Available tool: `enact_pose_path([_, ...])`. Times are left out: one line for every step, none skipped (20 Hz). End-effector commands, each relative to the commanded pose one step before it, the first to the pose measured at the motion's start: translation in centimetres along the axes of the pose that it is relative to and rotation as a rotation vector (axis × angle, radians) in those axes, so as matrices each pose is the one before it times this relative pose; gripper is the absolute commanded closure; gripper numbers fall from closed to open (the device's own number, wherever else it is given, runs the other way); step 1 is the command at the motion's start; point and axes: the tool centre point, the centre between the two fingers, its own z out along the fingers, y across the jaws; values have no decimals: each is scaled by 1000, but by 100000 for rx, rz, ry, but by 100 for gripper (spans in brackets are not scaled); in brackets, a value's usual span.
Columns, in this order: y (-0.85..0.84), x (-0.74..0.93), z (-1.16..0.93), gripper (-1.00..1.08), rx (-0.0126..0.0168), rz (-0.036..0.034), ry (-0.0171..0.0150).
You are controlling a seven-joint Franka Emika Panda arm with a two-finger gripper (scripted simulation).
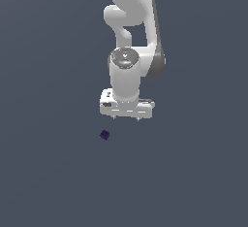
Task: Pick up the object and move it to a goal position.
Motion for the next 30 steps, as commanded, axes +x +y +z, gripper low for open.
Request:
enact_pose_path([1990, 776, 1449, -92, -210, 6905, -173])
enact_pose_path([894, 400, 673, -92, -133, 3180, -34])
enact_pose_path([879, 401, 667, -92, -161, 3115, -24])
enact_pose_path([817, 381, 626, -92, -176, 2889, -12])
enact_pose_path([755, 358, 584, -92, -185, 2664, -2])
enact_pose_path([693, 335, 541, -92, -188, 2442, 6])
enact_pose_path([630, 310, 497, -92, -187, 2220, 13])
enact_pose_path([570, 284, 452, -92, -181, 2004, 18])
enact_pose_path([508, 257, 406, -92, -171, 1786, 21])
enact_pose_path([448, 229, 360, -92, -159, 1572, 22])
enact_pose_path([387, 200, 313, -92, -143, 1358, 23])
enact_pose_path([327, 170, 266, -92, -125, 1146, 21])
enact_pose_path([267, 140, 218, -92, -105, 936, 19])
enact_pose_path([208, 110, 170, -92, -83, 728, 16])
enact_pose_path([147, 79, 121, -92, -60, 518, 12])
enact_pose_path([91, 48, 73, -92, -37, 314, 7])
enact_pose_path([25, 15, 24, -92, -11, 97, 2])
enact_pose_path([-72, -105, -87, -92, -2, -513, -117])
enact_pose_path([-2, -1, 37, -92, 0, 0, 0])
enact_pose_path([-5, -2, 110, -92, 0, 0, 0])
enact_pose_path([-8, -4, 182, -92, 0, 0, 0])
enact_pose_path([32, 6, 245, -92, 1, 68, 14])
enact_pose_path([-14, -8, 326, -92, 0, 0, 0])
enact_pose_path([26, 1, 388, -92, 1, 68, 14])
enact_pose_path([24, -3, 458, -92, 1, 68, 14])
enact_pose_path([-21, -19, 534, -92, 0, 0, 0])
enact_pose_path([51, 0, 580, -92, 1, 117, 23])
enact_pose_path([21, -7, 549, -92, 0, 68, 14])
enact_pose_path([-20, -14, 479, -92, 0, 0, 0])
enact_pose_path([25, 6, 391, -92, 0, 68, 14])
